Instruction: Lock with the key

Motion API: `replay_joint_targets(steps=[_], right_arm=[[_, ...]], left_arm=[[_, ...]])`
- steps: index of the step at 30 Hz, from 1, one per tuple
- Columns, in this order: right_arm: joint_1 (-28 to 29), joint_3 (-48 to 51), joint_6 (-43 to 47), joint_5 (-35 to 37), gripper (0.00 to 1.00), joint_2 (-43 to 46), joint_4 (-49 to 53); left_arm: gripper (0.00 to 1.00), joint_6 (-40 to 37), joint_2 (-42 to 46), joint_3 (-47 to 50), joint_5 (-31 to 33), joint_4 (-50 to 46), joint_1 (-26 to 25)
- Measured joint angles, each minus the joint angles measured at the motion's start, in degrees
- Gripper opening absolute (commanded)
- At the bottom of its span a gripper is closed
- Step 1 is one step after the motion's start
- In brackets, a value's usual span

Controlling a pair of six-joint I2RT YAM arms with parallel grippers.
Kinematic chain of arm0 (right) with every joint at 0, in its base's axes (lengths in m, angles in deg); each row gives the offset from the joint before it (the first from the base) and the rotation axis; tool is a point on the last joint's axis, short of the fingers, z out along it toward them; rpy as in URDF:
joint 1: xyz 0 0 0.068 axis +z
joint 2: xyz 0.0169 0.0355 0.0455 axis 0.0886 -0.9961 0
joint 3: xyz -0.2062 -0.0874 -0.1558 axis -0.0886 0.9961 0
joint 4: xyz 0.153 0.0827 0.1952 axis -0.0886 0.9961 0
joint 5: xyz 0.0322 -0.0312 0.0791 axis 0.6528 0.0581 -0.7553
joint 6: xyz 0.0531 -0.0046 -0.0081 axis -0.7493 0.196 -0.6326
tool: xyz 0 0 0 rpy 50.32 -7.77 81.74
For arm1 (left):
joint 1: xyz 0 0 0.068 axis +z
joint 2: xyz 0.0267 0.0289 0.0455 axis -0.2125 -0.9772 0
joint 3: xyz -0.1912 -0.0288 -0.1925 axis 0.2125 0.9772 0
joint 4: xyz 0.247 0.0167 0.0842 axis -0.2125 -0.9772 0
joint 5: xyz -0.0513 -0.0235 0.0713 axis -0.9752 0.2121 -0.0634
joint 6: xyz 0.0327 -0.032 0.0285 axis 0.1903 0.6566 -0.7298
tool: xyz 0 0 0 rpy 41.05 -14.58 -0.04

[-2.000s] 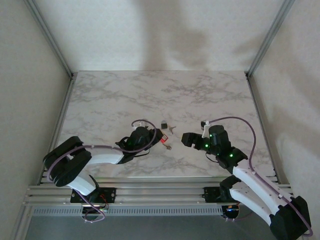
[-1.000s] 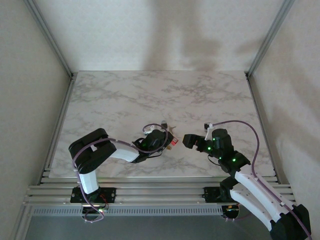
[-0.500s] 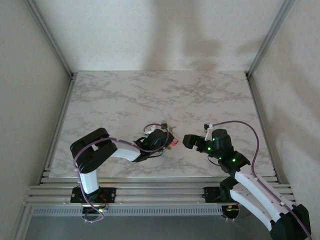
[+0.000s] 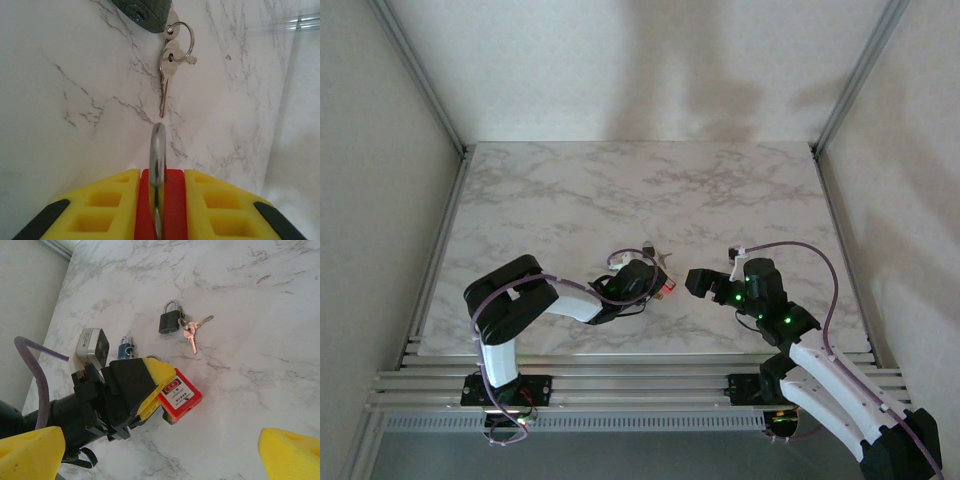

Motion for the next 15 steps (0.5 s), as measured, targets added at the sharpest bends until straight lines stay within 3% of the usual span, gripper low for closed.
replay_joint_targets(steps=[15], right_arm=[[-0.02,0.0,0.0,-0.13,0.99,0.0,0.0]], left_arm=[[0.36,-0.09,0.22,0.0,0.13,-0.37,0.0]])
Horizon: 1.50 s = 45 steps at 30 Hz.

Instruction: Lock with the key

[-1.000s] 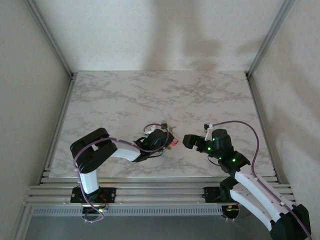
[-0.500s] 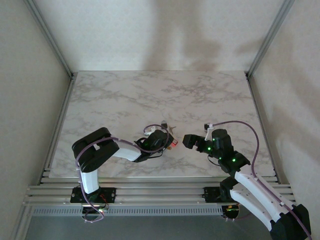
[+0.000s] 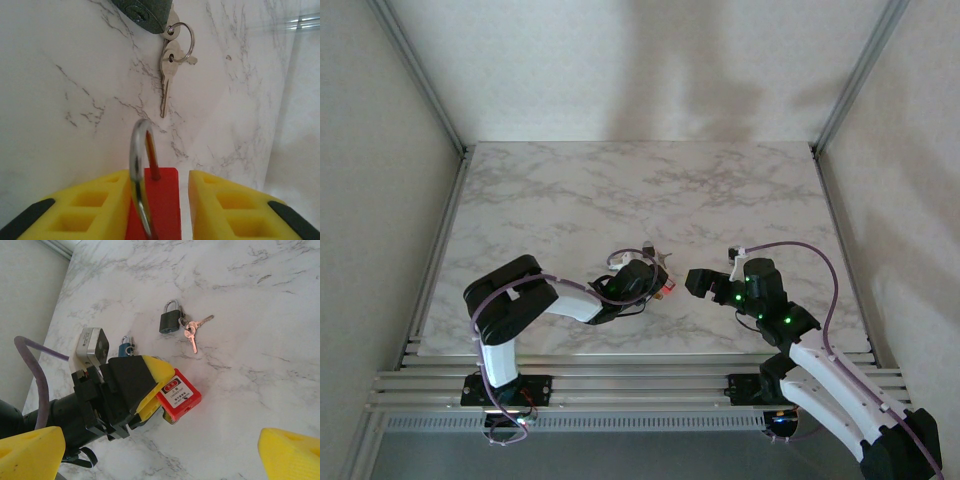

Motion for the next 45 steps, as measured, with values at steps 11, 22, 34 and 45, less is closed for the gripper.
replay_joint_targets(steps=[11,22,34,45], right_arm=[[-0.24,0.0,0.0,-0.02,0.99,0.02,0.0],[-0.37,0.02,0.0,-0.02,0.99,0.02,0.0],[-0.46,0.02,0.0,-0.04,0.99,0.02,0.0],[-0.55,0.76,-0.15,-0.35,0.99,0.0,-1.18]], left_arm=[[0.4,-0.9,3.19,0.0,1.68,-3.45,0.02],[0.41,-1.79,4.9,0.02,2.69,-4.72,0.07],[0.47,-4.0,10.62,0.24,5.31,-7.82,0.26],[0.91,-13.7,22.53,0.59,8.35,-13.57,5.35]])
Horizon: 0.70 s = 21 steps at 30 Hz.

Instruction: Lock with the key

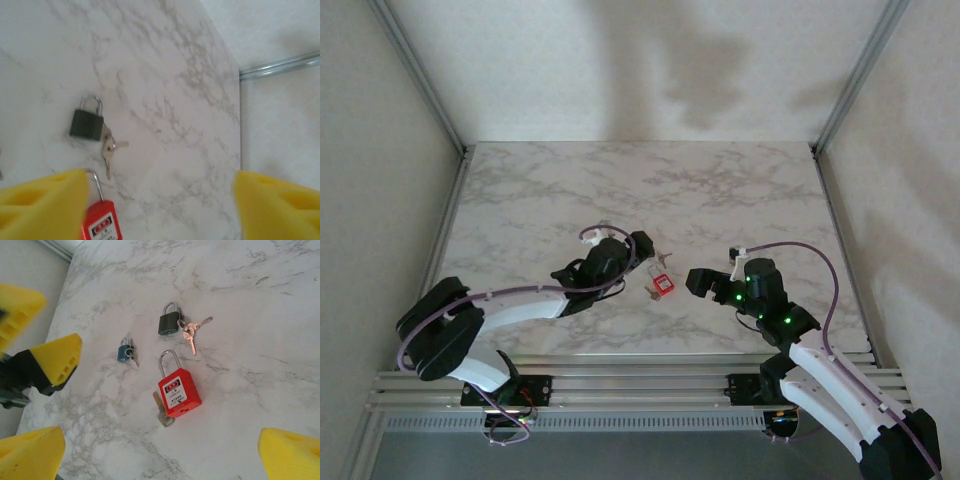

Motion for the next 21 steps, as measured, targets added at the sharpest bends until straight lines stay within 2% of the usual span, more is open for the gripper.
replay_joint_targets(steps=[1,2,12,17,21], right_arm=[[-0.02,0.39,-0.04,-0.13,0.99,0.0,-0.61],[-0.04,0.72,-0.07,-0.13,0.99,0.0,-0.9],[-0.09,3.34,-1.73,0.35,0.99,1.11,-4.63],[-0.09,3.5,-3.3,5.62,0.99,4.11,-4.33],[-0.09,2.25,-5.07,12.74,0.99,5.6,-0.37]], left_arm=[[0.99,-1.51,1.09,-0.26,0.55,-1.2,0.42],[1.0,-2.75,1.92,-0.68,1.09,-2.62,0.68],[1.0,-15.23,16.13,-1.86,8.7,-9.84,4.24],[1.0,-20.31,20.72,-1.81,13.73,-13.7,5.77],[1.0,-21.55,24.09,-0.33,18.45,-15.61,5.77]])
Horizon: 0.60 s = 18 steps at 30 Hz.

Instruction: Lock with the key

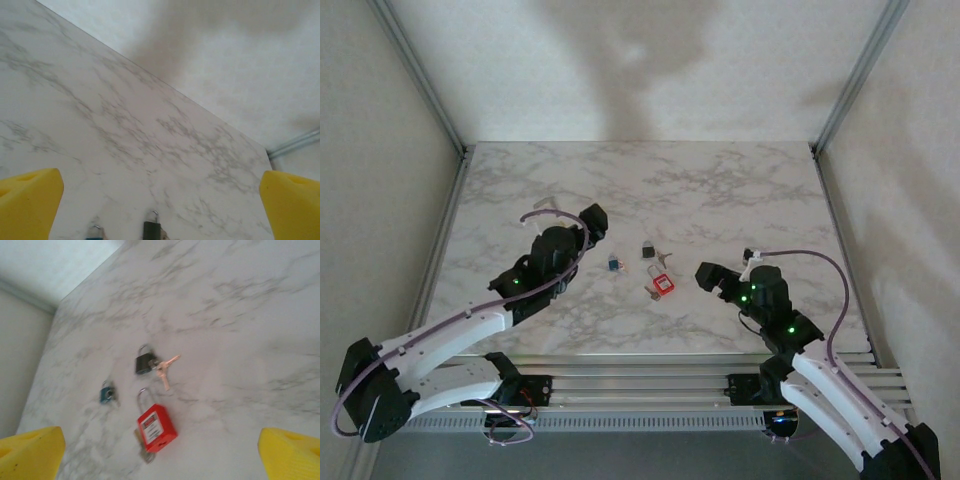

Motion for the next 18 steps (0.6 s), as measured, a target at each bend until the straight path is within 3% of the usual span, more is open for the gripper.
replay_joint_targets(steps=[9,18], right_arm=[[0.0,-5.35,-2.05,15.82,0.99,-2.36,4.63],[0.0,-8.2,10.91,30.38,0.99,-7.1,-0.48]], left_arm=[[1.0,0.31,2.38,4.66,6.91,-0.76,0.22],[1.0,-2.1,8.48,11.32,11.63,4.04,0.37]])
